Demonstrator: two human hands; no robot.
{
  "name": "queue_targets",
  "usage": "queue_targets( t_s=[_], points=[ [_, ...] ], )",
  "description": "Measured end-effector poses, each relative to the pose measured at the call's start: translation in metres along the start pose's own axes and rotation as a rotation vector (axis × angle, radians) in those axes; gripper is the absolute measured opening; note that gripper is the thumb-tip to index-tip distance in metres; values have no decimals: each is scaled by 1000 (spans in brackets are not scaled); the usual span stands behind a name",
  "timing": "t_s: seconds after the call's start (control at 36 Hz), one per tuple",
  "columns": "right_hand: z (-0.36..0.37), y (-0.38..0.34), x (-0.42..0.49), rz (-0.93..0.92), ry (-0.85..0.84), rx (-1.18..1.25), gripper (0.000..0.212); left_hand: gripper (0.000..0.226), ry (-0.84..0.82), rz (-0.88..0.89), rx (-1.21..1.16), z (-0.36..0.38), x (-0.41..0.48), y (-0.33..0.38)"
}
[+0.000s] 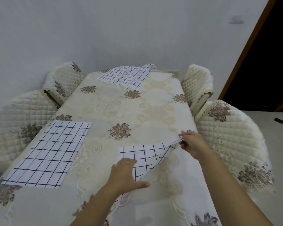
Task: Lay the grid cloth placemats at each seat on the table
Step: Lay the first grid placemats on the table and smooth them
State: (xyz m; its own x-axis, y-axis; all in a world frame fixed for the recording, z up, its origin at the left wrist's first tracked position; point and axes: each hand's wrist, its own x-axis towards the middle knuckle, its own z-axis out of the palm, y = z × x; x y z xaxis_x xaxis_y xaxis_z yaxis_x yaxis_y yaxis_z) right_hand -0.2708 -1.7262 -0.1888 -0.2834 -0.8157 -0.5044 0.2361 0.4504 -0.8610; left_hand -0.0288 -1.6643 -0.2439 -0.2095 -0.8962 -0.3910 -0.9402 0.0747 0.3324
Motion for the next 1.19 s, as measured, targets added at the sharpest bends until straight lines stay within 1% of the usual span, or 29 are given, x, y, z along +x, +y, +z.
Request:
queue_targets(
  t_s=[0.06,0.11,0.14,0.17,0.19,0.22,0.25,0.33,0.39,0.44,0.5,0.56,0.58,0.61,0.64,0.69,0.75,0.86,0.92,1.0,1.08,1.14,1.19],
  points=[
    [11,-15,-9,-34,-35,61,16,111,11,39,21,8,2,13],
    [21,-28,-17,-83,-61,107,20,89,65,49,9,15,4,23],
    [24,-34,-20,-111,-71,120,22,72,115,49,-40,16,7,25],
    [27,-40,-23,-138,-79,130,23,46,175,36,-109,15,9,26],
    [29,-46,-27,-161,-84,139,24,15,228,29,-163,12,10,27],
    [31,-53,-30,-185,-86,151,24,14,276,17,-218,7,11,27],
    [32,-59,-33,-209,-85,170,25,27,312,18,-224,2,14,26],
    [35,-78,-39,-273,-80,259,25,34,298,49,-387,-17,21,26],
    [37,-90,-43,-321,-77,316,25,38,296,102,-499,-33,25,29],
    [38,-102,-49,-387,-88,367,25,39,247,139,-647,-48,30,33],
    [39,-112,-57,-463,-111,411,23,31,207,170,-826,-59,35,36],
    [40,-120,-64,-549,-127,407,23,8,157,184,-1007,-69,37,41],
    [41,-123,-66,-593,-134,385,23,14,147,190,-1091,-73,39,42],
    [42,-124,-68,-632,-145,355,24,29,140,197,-1158,-78,36,47],
    [42,-125,-69,-667,-158,323,25,35,131,196,-1209,-80,37,49],
    [44,-122,-68,-726,-182,247,28,40,117,202,-1257,-81,40,51],
    [46,-113,-62,-767,-183,119,30,41,97,151,-1287,-74,46,48],
    [52,-79,-36,-779,-154,-272,30,27,27,36,-1229,-46,62,34],
    [52,-59,-22,-734,-159,-499,30,24,-7,-47,-1235,-28,71,28],
    [49,-26,-4,-623,-211,-728,35,23,6,-196,-1209,-1,81,21],
    [46,7,13,-519,-259,-877,37,19,11,-309,-1193,21,88,13],
    [44,27,24,-444,-301,-960,39,26,10,-366,-1176,35,93,8],
    [40,45,33,-371,-346,-1033,40,33,6,-383,-1160,43,97,6]
  ],
)
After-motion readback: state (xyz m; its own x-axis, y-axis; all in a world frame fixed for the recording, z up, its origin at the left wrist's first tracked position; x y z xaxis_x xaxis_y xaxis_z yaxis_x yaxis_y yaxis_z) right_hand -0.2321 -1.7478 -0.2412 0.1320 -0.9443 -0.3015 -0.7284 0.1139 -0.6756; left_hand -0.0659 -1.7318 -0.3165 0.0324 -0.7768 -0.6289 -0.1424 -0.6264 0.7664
